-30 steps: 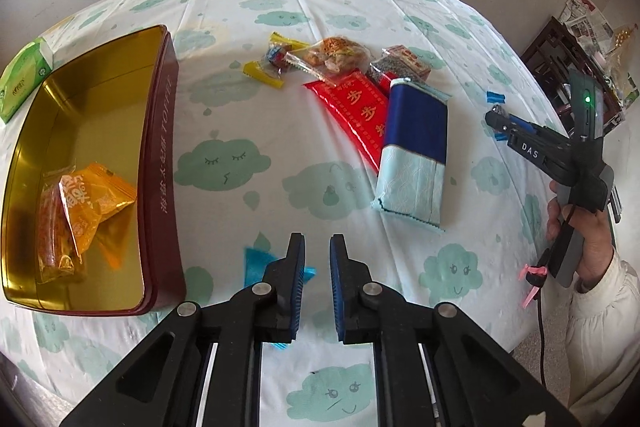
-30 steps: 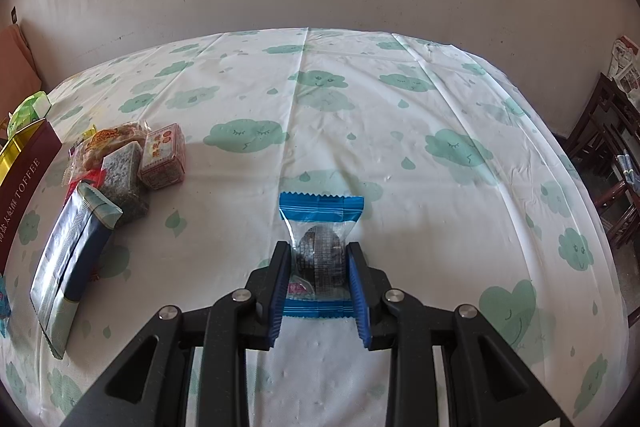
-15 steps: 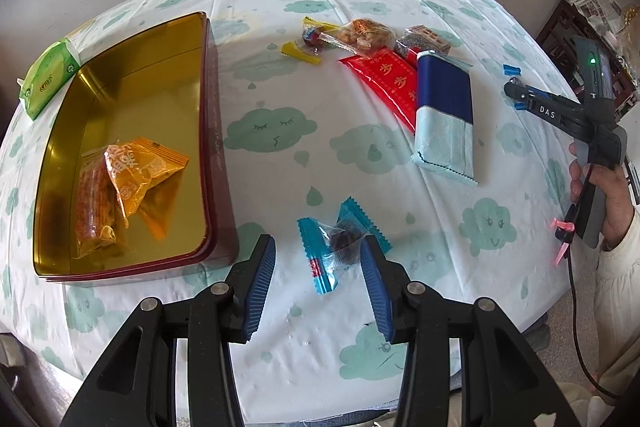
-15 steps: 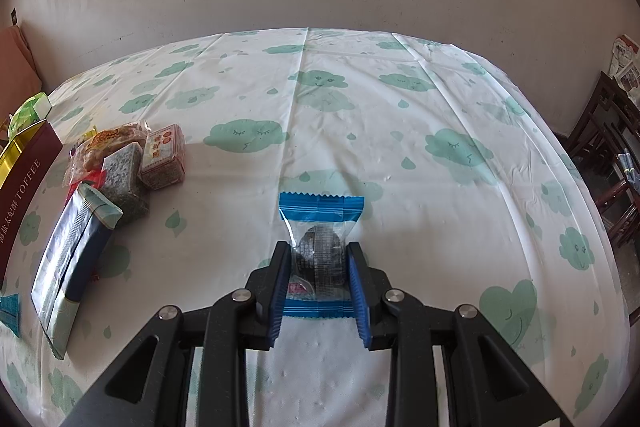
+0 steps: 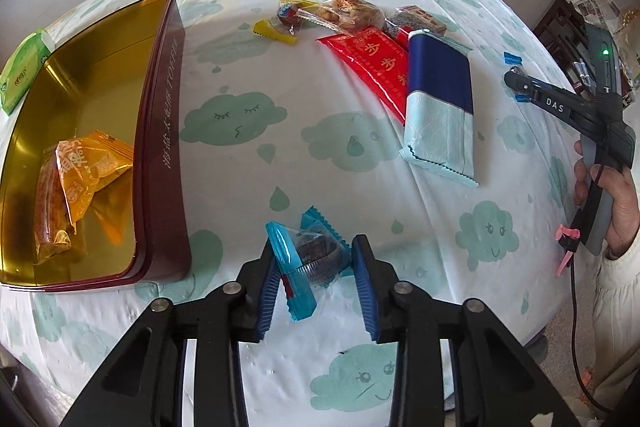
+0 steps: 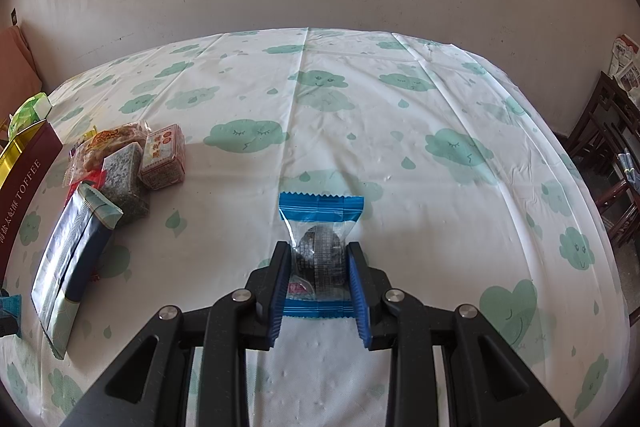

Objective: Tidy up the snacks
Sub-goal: 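Carry the teal candy into the gold tin and open the left tool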

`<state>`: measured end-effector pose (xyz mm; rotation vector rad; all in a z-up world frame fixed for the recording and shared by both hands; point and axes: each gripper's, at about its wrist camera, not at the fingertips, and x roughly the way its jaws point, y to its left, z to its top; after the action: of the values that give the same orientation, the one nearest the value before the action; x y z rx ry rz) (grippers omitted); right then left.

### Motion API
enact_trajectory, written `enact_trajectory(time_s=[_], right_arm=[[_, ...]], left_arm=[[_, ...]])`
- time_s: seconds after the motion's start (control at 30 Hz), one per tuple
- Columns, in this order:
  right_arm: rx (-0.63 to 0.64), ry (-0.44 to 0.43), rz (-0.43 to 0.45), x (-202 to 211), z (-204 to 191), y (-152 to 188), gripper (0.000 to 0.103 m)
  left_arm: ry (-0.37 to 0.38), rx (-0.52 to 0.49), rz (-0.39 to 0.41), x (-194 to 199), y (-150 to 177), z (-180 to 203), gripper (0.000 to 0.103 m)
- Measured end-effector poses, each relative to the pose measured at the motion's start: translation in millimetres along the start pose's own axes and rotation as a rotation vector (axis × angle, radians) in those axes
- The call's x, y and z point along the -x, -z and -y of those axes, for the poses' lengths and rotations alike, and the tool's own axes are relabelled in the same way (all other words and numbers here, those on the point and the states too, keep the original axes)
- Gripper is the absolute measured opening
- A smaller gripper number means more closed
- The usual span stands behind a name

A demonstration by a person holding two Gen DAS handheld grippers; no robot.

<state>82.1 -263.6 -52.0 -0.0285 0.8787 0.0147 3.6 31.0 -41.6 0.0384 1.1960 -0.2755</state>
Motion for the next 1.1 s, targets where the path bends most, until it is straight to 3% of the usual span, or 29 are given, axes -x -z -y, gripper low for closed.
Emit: enact_trajectory(time_s=[0.33, 0.6, 0.9, 1.1], right_arm=[[0.0, 0.0, 0.0, 0, 0, 0, 0.03], [0.0, 0.001, 0.0, 0, 0, 0, 0.03], [0.001, 0.001, 0.0, 0, 0, 0, 0.03], [0.002, 0.003, 0.0, 0, 0, 0, 0.03]], left_arm=[[-0.004, 0.006, 0.026, 10, 0, -2, 0.028], [-0.033, 0.023, 0.112, 40, -19, -17, 0.028], [-0.214, 0.114, 0.189, 59, -63, -99, 0.028], [-0.287, 0.186, 0.14, 37, -85, -161, 0.028]])
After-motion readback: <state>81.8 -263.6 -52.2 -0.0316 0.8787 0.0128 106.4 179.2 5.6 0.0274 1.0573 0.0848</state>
